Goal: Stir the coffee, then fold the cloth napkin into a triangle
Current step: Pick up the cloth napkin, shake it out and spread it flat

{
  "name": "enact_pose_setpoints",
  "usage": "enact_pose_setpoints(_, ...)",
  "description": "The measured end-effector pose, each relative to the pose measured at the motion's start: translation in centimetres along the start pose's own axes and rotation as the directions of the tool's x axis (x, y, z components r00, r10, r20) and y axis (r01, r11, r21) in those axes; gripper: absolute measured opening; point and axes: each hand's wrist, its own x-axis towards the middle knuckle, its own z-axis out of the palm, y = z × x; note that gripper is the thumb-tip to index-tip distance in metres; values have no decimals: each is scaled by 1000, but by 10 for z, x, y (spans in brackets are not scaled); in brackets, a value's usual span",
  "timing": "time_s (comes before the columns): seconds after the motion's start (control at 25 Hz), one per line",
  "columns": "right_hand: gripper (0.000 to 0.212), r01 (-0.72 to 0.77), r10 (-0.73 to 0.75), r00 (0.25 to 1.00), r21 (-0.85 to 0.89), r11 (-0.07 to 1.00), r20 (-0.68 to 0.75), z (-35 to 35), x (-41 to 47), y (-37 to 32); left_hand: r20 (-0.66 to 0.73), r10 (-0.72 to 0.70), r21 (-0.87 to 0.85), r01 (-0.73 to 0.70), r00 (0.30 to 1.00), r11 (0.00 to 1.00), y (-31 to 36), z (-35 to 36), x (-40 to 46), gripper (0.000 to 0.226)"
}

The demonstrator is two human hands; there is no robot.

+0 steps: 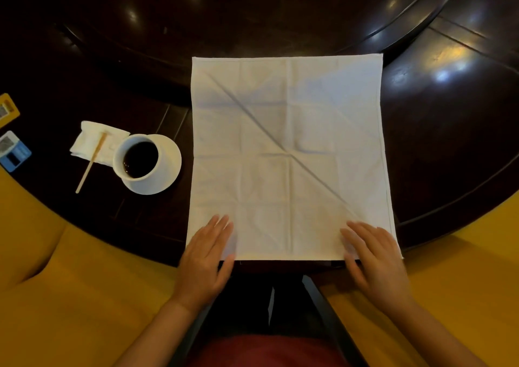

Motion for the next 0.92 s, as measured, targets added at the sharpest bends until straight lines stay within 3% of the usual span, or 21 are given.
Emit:
enact_pose_setpoints(0.16,52,-83,85,996,-55,995,35,33,59,-58,114,-56,253,26,992,967,54,40,62,62)
enact_pose_setpoints(0.32,58,-96,116,987,-168,981,113,54,70,-48,207,-127,329,54,970,943,45,61,81,61)
enact_pose_setpoints(0.52,66,-232,254,964,-217,948,79,36,58,17,155,-314,320,253,937,913,-9,39,74,68)
enact_pose_setpoints(0.68,67,-560,564,825,-164,812,-29,20,65,38,80,-455,302,414,887,859,-24,16,72,71)
enact_pose_setpoints(0.72,66,-580,576,814,-146,802,-71,19,77,33,37,-453,274,427,891,862,-20,14,79,70)
enact_pose_setpoints(0.76,65,-527,517,850,-140,838,-99,19,92,22,-6,-410,241,399,912,884,-13,16,91,68)
enact_pose_setpoints(0.84,60,-257,247,966,-157,953,-83,29,129,-7,-58,-249,200,256,967,946,6,27,127,64)
enact_pose_setpoints(0.92,54,-65,62,998,-145,987,-25,44,165,-33,-30,-141,243,144,990,959,24,44,167,62)
